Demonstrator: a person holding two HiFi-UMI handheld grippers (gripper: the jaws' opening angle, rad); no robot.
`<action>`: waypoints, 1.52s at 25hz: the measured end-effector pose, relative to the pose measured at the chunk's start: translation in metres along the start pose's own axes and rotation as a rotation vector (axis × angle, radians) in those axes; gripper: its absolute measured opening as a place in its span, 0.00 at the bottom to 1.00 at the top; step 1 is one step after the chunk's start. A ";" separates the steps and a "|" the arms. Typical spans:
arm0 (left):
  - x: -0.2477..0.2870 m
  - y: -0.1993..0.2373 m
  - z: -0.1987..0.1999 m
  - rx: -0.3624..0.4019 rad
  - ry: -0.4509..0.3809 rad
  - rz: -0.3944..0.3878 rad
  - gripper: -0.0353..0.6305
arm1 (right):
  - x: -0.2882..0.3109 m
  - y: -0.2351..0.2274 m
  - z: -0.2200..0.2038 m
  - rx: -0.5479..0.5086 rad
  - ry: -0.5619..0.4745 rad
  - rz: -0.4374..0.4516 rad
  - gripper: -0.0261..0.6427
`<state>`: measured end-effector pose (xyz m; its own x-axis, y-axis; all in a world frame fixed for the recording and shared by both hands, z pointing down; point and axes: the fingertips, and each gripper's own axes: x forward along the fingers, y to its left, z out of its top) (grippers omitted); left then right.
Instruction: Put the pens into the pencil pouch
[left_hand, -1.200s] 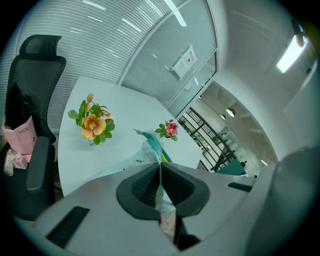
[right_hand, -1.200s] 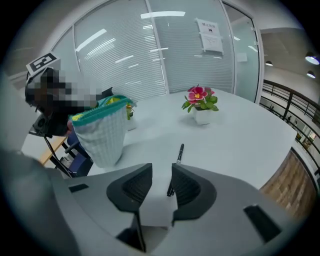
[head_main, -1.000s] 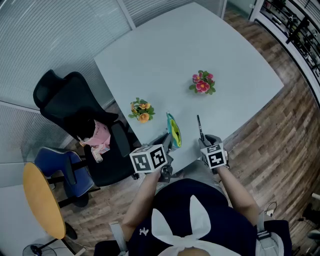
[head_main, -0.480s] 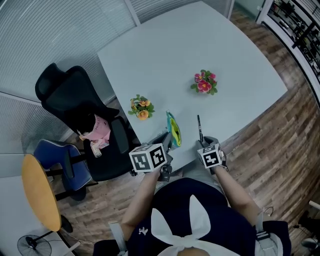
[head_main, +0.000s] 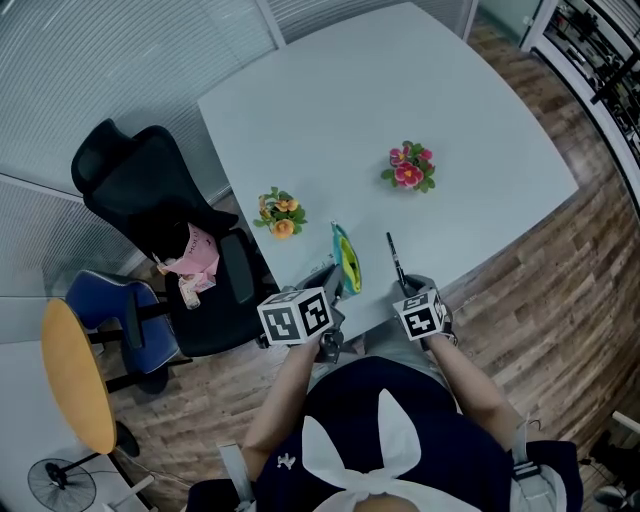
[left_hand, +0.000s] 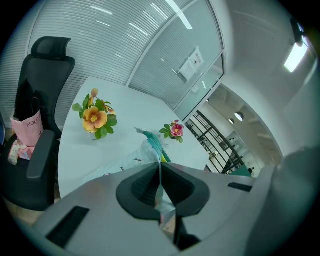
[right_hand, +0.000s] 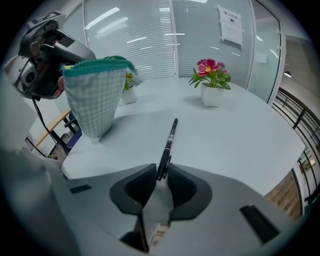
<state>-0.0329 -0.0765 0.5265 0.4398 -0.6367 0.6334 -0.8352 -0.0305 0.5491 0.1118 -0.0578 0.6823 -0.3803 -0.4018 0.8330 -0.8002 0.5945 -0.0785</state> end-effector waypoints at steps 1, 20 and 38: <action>0.001 0.001 0.000 -0.003 -0.003 0.002 0.10 | 0.000 -0.001 0.001 -0.003 -0.006 0.000 0.15; 0.007 0.003 0.004 -0.047 -0.038 -0.006 0.10 | -0.044 -0.023 0.057 -0.023 -0.200 -0.002 0.14; 0.007 0.002 0.001 -0.053 -0.052 -0.005 0.10 | -0.084 -0.033 0.107 0.008 -0.362 0.014 0.14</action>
<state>-0.0313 -0.0816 0.5316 0.4249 -0.6757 0.6023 -0.8139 0.0061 0.5810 0.1210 -0.1182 0.5565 -0.5292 -0.6153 0.5842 -0.7972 0.5964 -0.0941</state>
